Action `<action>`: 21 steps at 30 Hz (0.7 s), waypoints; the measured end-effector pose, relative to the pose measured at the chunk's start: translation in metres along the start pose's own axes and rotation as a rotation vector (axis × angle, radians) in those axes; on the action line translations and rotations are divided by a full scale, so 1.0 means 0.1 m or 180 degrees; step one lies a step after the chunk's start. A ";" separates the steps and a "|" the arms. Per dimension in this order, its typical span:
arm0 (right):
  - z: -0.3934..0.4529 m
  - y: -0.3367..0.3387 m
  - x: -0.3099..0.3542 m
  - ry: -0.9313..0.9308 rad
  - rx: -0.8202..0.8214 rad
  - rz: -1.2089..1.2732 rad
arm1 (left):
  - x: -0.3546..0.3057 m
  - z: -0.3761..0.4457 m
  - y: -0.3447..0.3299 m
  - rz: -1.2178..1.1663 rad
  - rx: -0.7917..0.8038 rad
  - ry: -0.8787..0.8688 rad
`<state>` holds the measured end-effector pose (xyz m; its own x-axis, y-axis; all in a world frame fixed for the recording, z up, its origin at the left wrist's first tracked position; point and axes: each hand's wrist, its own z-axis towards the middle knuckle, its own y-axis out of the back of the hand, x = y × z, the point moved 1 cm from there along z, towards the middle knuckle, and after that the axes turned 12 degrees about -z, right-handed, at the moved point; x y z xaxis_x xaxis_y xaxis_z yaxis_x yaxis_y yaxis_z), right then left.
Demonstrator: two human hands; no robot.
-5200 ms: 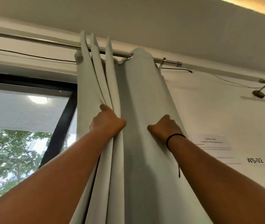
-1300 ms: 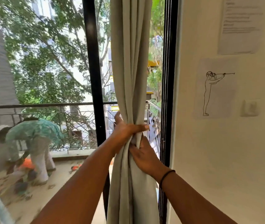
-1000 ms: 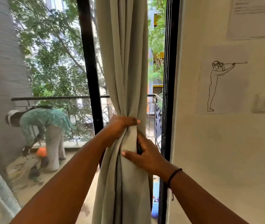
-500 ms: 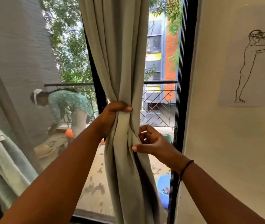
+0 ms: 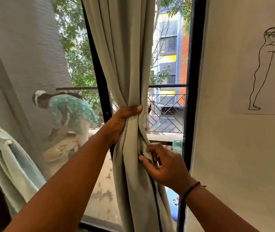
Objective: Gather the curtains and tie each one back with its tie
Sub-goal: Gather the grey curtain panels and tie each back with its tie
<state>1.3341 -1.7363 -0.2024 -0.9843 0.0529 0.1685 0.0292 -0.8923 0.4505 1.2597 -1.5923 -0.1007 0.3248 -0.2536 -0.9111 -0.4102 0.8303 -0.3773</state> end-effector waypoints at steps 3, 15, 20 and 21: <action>0.02 -0.04 -0.05 -0.0579 0.0516 0.0497 | 0.04 -0.04 -0.07 0.0330 -0.0129 -0.0242; 0.21 0.00 0.08 -0.1531 0.1914 0.2855 | 0.31 -0.48 0.14 0.0837 -0.0121 -0.0106; 0.10 -0.10 0.18 -0.1882 0.2392 0.2892 | 0.31 -0.63 0.17 0.0507 -0.0246 0.0391; 0.10 -0.09 0.20 -0.1873 0.2401 0.2997 | 0.30 -0.65 0.18 0.0352 -0.0241 0.0479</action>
<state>1.3158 -1.7228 -0.1947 -0.3215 -0.0865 0.9429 0.9249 -0.2422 0.2931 1.2065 -1.6170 -0.1460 0.1454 -0.2390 -0.9601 -0.5009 0.8190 -0.2798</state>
